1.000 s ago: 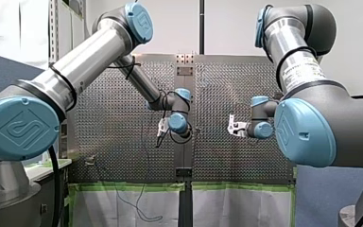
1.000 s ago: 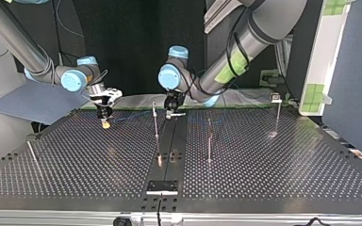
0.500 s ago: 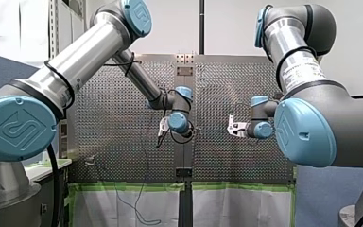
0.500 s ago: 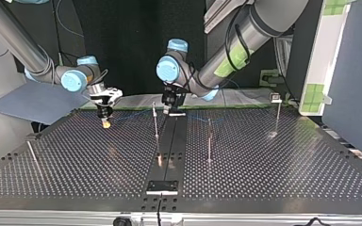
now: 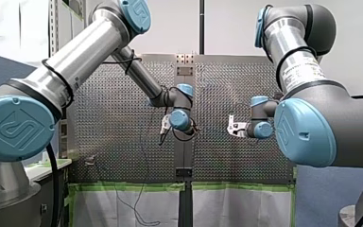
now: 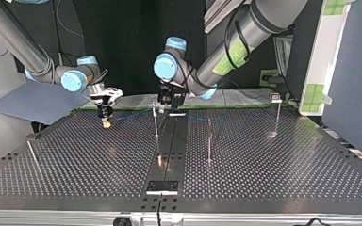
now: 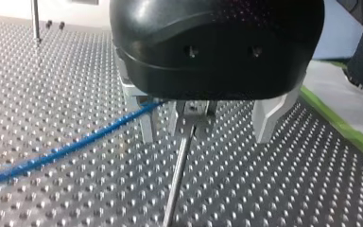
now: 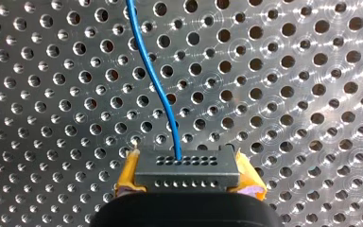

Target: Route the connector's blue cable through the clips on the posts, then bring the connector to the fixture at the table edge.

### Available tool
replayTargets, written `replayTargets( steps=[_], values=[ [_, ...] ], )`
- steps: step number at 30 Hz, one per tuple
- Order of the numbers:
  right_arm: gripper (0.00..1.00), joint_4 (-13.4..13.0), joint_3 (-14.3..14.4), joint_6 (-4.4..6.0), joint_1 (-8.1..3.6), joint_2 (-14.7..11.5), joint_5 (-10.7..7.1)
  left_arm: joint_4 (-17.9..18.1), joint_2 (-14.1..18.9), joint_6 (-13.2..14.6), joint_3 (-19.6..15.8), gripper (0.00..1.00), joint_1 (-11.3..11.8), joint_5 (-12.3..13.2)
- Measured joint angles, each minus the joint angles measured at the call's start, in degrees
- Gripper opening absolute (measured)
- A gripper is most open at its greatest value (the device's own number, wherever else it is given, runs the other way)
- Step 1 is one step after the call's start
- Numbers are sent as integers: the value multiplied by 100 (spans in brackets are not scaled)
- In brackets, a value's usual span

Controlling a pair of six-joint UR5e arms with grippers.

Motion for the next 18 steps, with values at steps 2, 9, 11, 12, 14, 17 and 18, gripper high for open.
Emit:
replayTargets(
  steps=[2, 9, 11, 12, 14, 17, 18],
  values=[
    [0, 0, 0, 0, 0, 1, -1, -16, 1, 3, -2, 100, -26, 18],
    [0, 16, 0, 0, 0, 2, -2, -92, 9, 13, -33, 100, -132, 11],
    [0, 17, 1, 0, 0, 1, -2, -95, 9, 15, -46, 100, -155, 1],
    [0, 17, 1, 0, 1, 1, -2, -96, 9, 18, -51, 100, -170, -4],
    [0, 18, 2, 0, 3, 2, -2, -97, 9, 20, -55, 100, -191, -18],
    [0, 18, 3, 0, 3, 3, -2, -95, 10, 23, -57, 100, -220, -49],
    [0, 19, 3, 0, 3, 2, -2, -93, 10, 23, -57, 100, -230, -58]
  ],
)
